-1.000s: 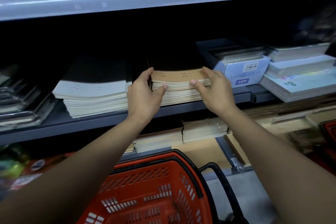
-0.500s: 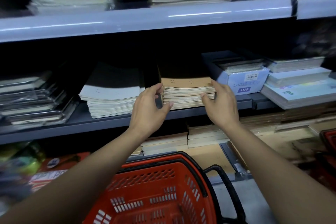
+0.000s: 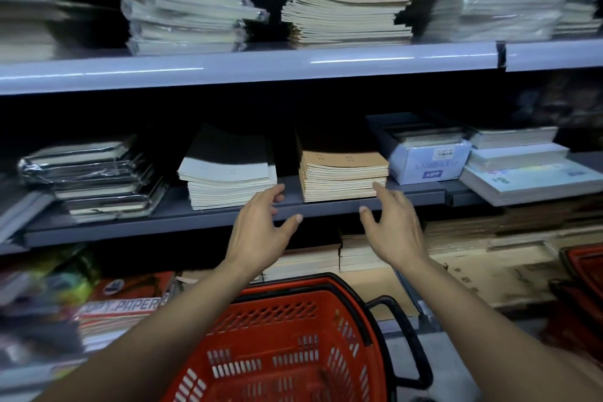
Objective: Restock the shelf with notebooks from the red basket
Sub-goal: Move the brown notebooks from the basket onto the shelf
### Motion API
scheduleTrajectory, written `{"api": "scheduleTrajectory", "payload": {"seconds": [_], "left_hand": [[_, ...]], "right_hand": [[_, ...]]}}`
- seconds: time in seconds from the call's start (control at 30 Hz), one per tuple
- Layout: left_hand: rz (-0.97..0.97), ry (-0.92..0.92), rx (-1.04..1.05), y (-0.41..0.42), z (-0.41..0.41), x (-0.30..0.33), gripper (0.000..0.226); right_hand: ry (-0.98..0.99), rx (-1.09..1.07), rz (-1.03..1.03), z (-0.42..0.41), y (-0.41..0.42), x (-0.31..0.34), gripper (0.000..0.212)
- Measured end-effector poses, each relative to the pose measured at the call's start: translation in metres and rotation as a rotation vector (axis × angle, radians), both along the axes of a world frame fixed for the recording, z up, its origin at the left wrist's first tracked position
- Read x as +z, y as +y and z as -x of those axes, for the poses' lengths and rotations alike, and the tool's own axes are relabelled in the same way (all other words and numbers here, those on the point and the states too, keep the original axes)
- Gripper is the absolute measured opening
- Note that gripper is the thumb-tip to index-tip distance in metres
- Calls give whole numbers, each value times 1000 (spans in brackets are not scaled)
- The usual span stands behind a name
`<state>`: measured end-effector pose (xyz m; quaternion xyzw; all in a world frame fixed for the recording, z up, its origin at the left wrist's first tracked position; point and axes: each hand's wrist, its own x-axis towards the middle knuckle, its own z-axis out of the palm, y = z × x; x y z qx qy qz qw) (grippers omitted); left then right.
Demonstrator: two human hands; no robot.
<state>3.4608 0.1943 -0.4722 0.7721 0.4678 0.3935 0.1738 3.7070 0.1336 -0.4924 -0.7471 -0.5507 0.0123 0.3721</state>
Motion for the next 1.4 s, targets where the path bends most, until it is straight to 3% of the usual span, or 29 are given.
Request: {"api": "scheduleTrajectory", "payload": {"seconds": [0.77,1.1,1.4], "left_hand": [[165,76,64,-37,71,-71,67],[317,127,55,-31,80,-139,61],[595,222,95,-32,84,-209,50]], "right_hand": [[-76,179,250,79,-31,-70,59],[-129,235,465,102,-23,-123,62],[-120,248,761,116,-19,-180,56]]}}
